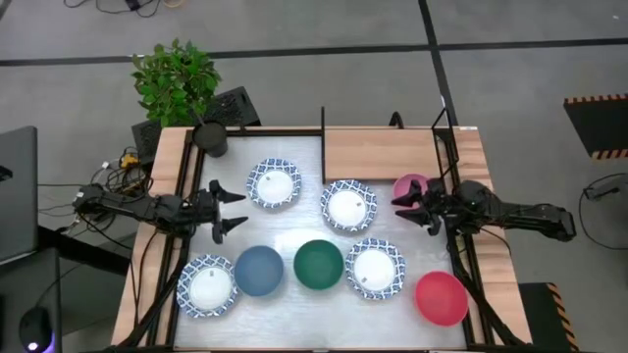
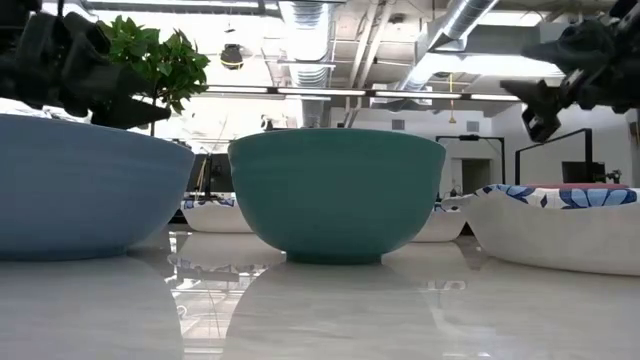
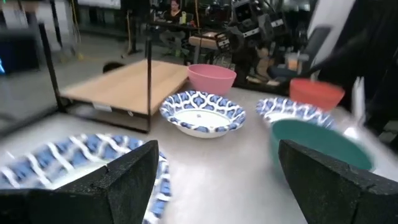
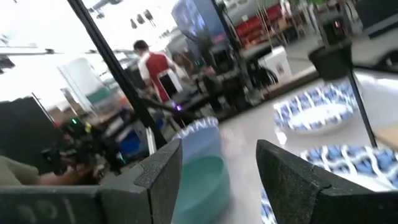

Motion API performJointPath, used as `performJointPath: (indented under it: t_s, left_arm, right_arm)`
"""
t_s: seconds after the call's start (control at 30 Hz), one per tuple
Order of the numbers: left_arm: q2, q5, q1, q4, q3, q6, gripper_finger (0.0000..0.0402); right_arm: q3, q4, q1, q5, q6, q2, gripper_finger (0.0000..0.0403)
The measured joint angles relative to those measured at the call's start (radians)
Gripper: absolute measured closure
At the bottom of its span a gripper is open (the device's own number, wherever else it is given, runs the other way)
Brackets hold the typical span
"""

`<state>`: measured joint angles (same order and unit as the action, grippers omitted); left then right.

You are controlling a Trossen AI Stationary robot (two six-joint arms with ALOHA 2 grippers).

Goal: Place and stack bowls onto a shelf
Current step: Put the pink bowl on the shelf

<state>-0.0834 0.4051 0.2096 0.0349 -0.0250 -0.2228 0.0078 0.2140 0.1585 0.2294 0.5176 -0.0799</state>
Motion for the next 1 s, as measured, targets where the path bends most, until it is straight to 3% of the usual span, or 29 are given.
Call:
performJointPath:
  t_s: [0.1,0.2,0.53,0.9,1.0]
  left_arm:
    - [0.0,0.006,0.0,0.001,0.0,-0.123,0.0084]
    - [0.0,0.051,0.0,0.001,0.0,-0.131,0.0084]
    - [0.0,0.055,0.0,0.001,0.0,-0.191,0.0084]
    - [0.0,0.099,0.0,0.001,0.0,-0.204,0.0084]
    - [0.0,0.117,0.0,0.002,0.0,-0.202,0.0084]
  right_arm:
    - [0.0,0.012,0.0,0.002,0.008,0.002,0.0172]
    - [0.0,0.015,0.0,-0.052,0.028,0.0,0.0172]
    - [0.0,0.04,0.001,-0.178,0.016,-0.001,0.0172]
    - [0.0,0.019,0.001,-0.179,0.009,-0.001,0.0172]
    - [0.001,0.032,0.001,-0.179,0.071,-0.001,0.0172]
